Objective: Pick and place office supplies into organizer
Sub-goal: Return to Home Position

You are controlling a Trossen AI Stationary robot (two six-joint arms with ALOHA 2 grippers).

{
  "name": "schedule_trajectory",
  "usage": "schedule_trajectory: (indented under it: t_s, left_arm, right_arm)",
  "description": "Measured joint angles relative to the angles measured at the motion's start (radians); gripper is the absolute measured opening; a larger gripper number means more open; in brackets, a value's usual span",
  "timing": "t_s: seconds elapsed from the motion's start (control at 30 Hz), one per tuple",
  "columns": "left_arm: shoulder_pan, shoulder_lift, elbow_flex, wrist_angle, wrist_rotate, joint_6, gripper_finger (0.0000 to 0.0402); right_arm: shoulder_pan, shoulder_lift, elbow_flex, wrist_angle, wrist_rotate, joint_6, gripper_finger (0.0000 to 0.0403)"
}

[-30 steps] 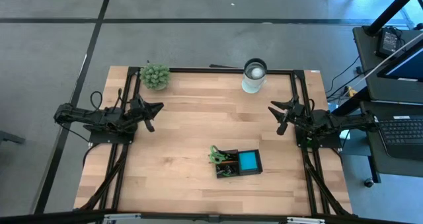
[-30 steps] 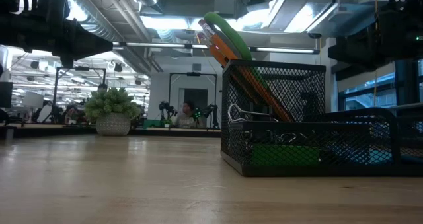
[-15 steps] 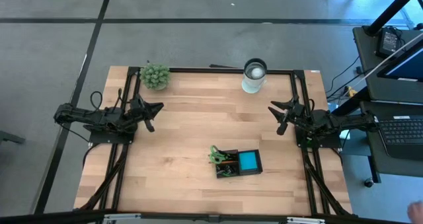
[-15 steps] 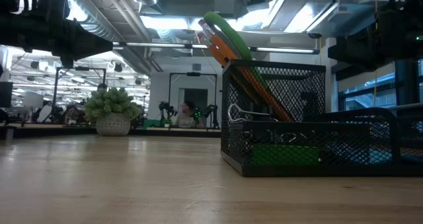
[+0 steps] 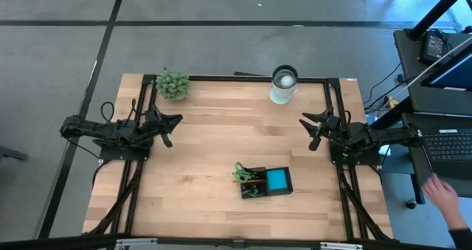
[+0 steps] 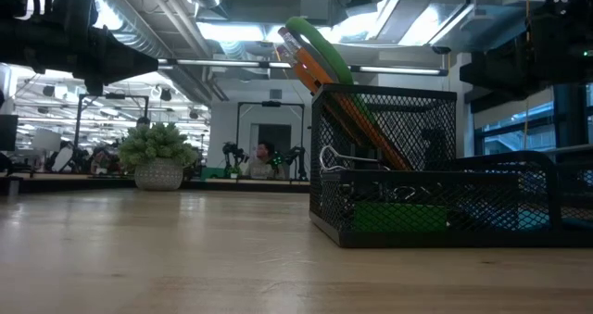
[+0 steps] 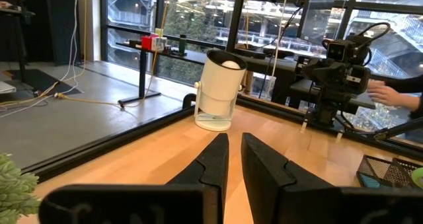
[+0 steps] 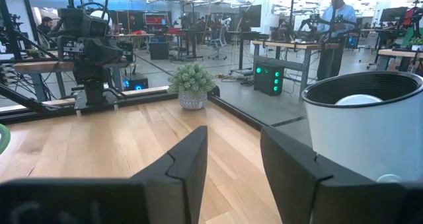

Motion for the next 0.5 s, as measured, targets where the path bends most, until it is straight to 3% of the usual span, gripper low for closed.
schedule_trajectory:
  t_s: [0.5]
  left_arm:
    - [0.0, 0.0, 0.0, 0.0, 0.0, 0.0, 0.0036]
  right_arm:
    - [0.0, 0.0, 0.0, 0.0, 0.0, 0.0, 0.0143]
